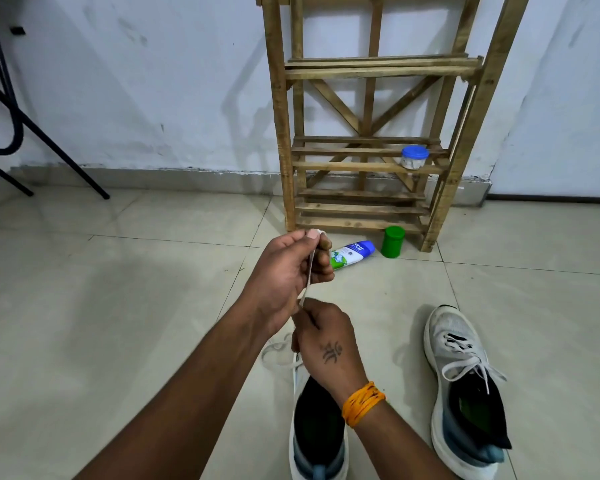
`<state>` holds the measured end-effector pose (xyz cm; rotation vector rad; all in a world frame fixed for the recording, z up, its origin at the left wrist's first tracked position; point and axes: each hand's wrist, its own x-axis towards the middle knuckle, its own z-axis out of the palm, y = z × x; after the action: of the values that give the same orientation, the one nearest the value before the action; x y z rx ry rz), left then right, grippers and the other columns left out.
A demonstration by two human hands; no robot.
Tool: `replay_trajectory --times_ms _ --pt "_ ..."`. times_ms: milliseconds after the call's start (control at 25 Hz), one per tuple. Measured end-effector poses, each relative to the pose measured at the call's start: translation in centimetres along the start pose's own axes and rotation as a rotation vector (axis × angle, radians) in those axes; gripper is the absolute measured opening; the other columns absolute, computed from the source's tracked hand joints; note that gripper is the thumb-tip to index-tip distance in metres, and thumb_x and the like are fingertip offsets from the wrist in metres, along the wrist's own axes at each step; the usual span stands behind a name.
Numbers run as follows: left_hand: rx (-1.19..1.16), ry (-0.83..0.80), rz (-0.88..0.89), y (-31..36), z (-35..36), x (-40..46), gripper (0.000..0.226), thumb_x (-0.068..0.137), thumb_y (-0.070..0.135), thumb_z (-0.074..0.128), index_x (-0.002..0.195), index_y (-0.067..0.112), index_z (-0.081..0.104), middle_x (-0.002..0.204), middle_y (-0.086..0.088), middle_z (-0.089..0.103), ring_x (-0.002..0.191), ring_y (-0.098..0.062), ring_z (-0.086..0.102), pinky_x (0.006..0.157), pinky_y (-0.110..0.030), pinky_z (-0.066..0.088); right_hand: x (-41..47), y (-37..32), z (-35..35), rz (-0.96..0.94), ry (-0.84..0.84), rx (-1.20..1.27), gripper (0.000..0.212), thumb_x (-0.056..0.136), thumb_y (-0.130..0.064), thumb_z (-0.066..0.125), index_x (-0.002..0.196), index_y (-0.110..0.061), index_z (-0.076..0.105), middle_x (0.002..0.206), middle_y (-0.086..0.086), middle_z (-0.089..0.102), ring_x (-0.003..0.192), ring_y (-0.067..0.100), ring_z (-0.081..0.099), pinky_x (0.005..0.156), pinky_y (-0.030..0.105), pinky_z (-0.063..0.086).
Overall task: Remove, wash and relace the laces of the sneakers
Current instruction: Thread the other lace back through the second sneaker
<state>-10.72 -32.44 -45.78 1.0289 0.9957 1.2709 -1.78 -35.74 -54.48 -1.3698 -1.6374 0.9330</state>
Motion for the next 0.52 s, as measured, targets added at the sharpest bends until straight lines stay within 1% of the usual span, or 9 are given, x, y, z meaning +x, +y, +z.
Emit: replay_trajectory --times_ms 80,120,200,240,320,400,440,480,520 --pt "0.002 0.009 0.004 0.3 -0.1 0.2 0.026 0.108 0.020 0.049 0.096 0.004 0.065 0.071 -0.006 0.056 0.066 -0.017 0.057 0.071 -0.032 0.058 -1.0 0.8 0.3 0.037 -0.146 -0.110 0.045 0.102 -0.030 0.055 0.064 -0.007 0.056 0.057 0.007 0.066 0.056 0.014 0.060 0.070 0.039 0.050" --pt "0.004 0.014 0.003 0.3 -0.2 0.2 0.026 0.108 0.020 0.049 0.096 0.003 0.065 0.071 -0.006 0.056 0.066 -0.017 0.057 0.071 -0.032 0.058 -1.4 1.1 0.4 0.045 -0.171 -0.115 0.042 0.102 -0.031 0.055 0.067 -0.009 0.060 0.058 0.007 0.067 0.057 0.013 0.061 0.072 0.039 0.051" --pt "0.014 0.021 -0.008 0.0 -0.4 0.2 0.027 0.108 0.020 0.049 0.096 0.003 0.065 0.071 -0.006 0.056 0.065 -0.017 0.057 0.071 -0.032 0.058 -1.3 1.2 0.5 0.027 -0.077 0.002 0.027 0.102 -0.033 0.056 0.084 -0.018 0.069 0.060 0.005 0.067 0.059 0.014 0.064 0.071 0.039 0.053" --pt "0.023 0.023 -0.015 -0.2 -0.4 0.1 0.027 0.108 0.020 0.049 0.096 0.003 0.065 0.071 -0.007 0.057 0.066 -0.018 0.057 0.071 -0.031 0.059 -0.9 1.0 0.5 0.004 -0.002 0.060 0.023 0.102 -0.035 0.055 0.088 -0.023 0.068 0.059 0.005 0.064 0.060 0.017 0.063 0.068 0.040 0.052" --pt "0.034 0.021 -0.028 -0.5 -0.4 0.0 0.027 0.108 0.020 0.049 0.097 0.002 0.066 0.072 -0.007 0.058 0.067 -0.020 0.058 0.071 -0.031 0.059 -0.2 0.5 0.3 -0.053 0.092 0.106 0.029 0.103 -0.035 0.052 0.075 -0.032 0.059 0.057 0.003 0.058 0.058 0.021 0.057 0.061 0.042 0.046" --pt "0.034 0.013 -0.024 -0.4 -0.3 0.1 0.027 0.108 0.019 0.049 0.097 0.002 0.066 0.073 -0.008 0.058 0.068 -0.020 0.059 0.072 -0.032 0.059 -0.1 0.7 0.4 -0.058 0.064 0.068 0.040 0.103 -0.029 0.054 0.065 -0.042 0.051 0.055 -0.006 0.054 0.057 0.014 0.053 0.060 0.038 0.043" --pt "0.033 0.011 -0.015 -0.4 -0.4 0.2 0.026 0.108 0.019 0.049 0.097 0.002 0.066 0.073 -0.008 0.058 0.068 -0.020 0.059 0.073 -0.032 0.059 -0.2 1.1 0.5 -0.044 0.023 0.034 0.041 0.103 -0.026 0.055 0.066 -0.043 0.054 0.055 -0.009 0.054 0.058 0.012 0.054 0.062 0.036 0.043" --pt "0.036 0.010 -0.009 -0.4 -0.4 0.4 0.026 0.108 0.018 0.049 0.097 0.002 0.066 0.073 -0.008 0.058 0.068 -0.020 0.059 0.074 -0.033 0.059 -0.4 1.6 0.6 -0.020 -0.020 0.005 0.036 0.103 -0.025 0.055 0.070 -0.038 0.060 0.055 -0.010 0.054 0.061 0.011 0.055 0.064 0.035 0.044" --pt "0.044 0.008 -0.006 -0.5 -0.5 0.4 0.026 0.108 0.018 0.049 0.096 0.002 0.066 0.072 -0.008 0.058 0.068 -0.020 0.058 0.073 -0.033 0.059 -0.6 2.2 0.8 0.000 -0.057 -0.011 0.031 0.103 -0.025 0.055 0.074 -0.029 0.065 0.055 -0.009 0.055 0.063 0.013 0.058 0.066 0.035 0.046"
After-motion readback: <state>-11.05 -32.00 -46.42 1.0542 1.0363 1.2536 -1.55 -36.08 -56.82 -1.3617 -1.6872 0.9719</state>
